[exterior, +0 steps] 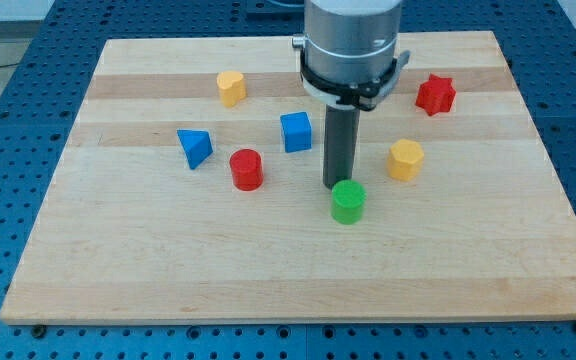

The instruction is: Move the yellow hexagon above the green circle

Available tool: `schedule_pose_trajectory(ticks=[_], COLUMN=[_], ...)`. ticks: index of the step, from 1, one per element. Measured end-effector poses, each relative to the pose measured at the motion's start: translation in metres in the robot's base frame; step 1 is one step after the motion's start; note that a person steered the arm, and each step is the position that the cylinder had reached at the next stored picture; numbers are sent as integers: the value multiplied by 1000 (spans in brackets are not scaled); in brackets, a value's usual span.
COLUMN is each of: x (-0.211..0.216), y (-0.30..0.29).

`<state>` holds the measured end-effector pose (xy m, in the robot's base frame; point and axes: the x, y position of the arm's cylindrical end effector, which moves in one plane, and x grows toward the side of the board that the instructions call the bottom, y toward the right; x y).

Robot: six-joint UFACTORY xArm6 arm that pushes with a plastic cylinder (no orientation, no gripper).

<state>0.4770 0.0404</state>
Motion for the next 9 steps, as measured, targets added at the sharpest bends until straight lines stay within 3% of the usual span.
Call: schedule_pose_trajectory(ticks=[2,3,5,7,8,9], x=[51,54,14,-62,-83,-75], y=[0,1,-7,4,61,116])
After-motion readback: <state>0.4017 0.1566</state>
